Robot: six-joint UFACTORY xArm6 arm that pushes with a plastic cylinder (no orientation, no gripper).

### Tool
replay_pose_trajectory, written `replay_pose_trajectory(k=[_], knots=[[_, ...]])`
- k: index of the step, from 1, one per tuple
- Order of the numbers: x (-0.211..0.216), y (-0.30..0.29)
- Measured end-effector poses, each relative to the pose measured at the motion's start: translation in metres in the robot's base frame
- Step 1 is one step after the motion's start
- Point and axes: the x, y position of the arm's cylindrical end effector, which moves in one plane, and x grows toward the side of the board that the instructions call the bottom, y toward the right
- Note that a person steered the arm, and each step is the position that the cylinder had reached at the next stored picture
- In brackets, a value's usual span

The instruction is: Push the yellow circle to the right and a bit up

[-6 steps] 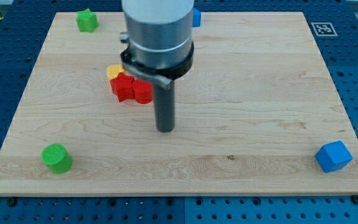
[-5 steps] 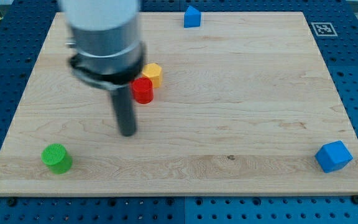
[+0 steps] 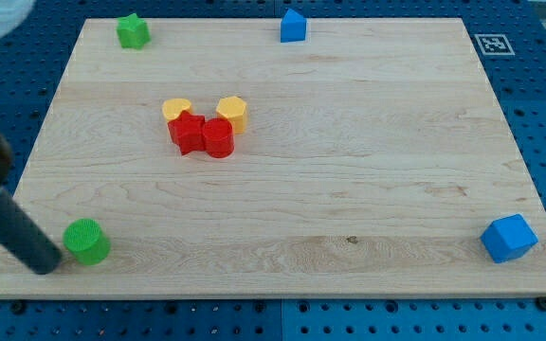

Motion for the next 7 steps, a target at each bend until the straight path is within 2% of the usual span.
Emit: replay_pose_trajectory(k=[1, 2, 4, 5, 7], knots=[[0.0, 0.061], [-0.001, 0.077], [-0.012, 0.011], [-0.028, 0.023], [-0.028, 0.095]])
